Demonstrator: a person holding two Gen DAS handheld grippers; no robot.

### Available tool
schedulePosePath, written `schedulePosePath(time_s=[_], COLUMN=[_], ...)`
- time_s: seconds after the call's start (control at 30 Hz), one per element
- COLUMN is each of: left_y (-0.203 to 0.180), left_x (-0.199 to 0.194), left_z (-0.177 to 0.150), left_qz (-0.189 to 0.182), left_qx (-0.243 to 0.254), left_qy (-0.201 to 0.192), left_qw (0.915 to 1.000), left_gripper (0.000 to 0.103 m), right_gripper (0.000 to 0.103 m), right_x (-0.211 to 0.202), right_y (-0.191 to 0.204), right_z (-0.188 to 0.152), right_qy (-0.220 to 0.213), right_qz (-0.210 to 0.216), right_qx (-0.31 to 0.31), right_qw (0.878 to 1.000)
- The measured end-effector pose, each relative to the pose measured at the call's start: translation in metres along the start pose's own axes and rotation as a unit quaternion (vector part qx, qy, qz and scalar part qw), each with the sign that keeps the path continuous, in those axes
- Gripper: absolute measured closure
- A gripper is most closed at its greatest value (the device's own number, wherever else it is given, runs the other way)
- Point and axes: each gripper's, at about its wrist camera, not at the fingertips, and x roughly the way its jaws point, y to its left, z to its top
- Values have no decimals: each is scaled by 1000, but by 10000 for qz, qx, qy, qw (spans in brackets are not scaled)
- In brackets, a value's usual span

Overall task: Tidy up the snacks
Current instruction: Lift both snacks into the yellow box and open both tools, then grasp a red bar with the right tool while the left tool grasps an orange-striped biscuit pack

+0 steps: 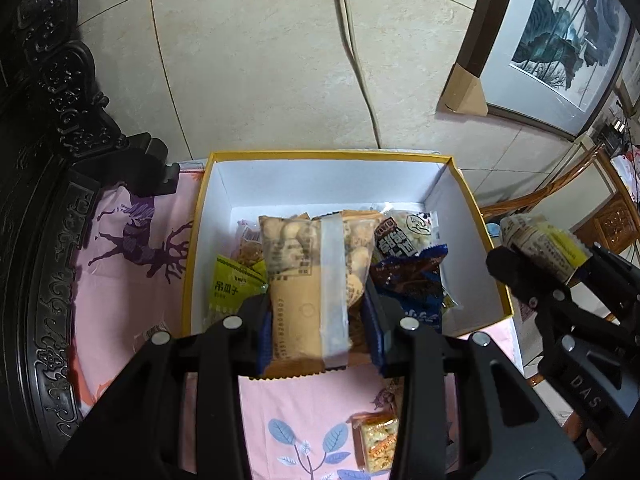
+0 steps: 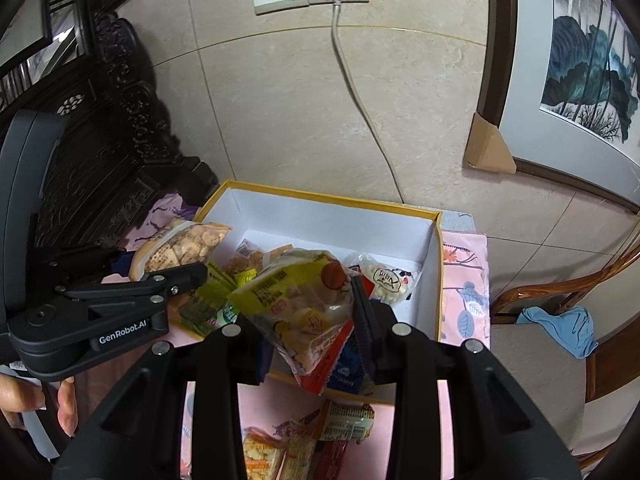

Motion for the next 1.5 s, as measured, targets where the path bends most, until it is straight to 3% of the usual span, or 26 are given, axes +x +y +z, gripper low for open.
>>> schedulePosePath(time_s=[0.07,0.1,0.13,0.17,0.23,0.77,0.93,1.07,1.2,1.33,1.5], left_y=[0,1,1,2,4,0,14,28,37,49,65], left_x=[1,0,-2,-3,-3,-31,-36,-34,-24,-15,-15], left_z=[5,9,12,15,21,15,-28,-87,-138,-176,-195], left_qz=[72,164,312,482,419,337,174,-40,-73,79,96], left_qx=[-20,-25,-35,-43,-45,27,-158,-458,-551,-576,-822], left_qy=[-35,-132,-216,-297,-274,-489,-336,5,423,804,965], left_qw=[10000,9998,9993,9984,9987,9982,9992,9989,9976,9951,9919], left_gripper=[48,22,13,12,9,9,9,9,9,9,9], right_gripper=[64,54,38,33,30,30,30,30,30,31,38], right_x=[5,7,12,14,17,-1,-9,6,30,44,62], right_y=[-4,-6,-9,-12,-18,-14,-21,-17,-13,-13,-11], right_z=[6,9,13,15,18,-9,-53,-116,-174,-195,-205], right_qy=[-54,-64,-42,-6,61,173,466,1143,1649,1762,1869], right_qz=[-94,-156,-327,-383,-353,-264,-166,-116,-403,-575,-676], right_qx=[40,44,55,88,174,133,256,275,214,160,81], right_qw=[9999,9998,9994,9992,9992,9994,9984,9930,9853,9825,9800])
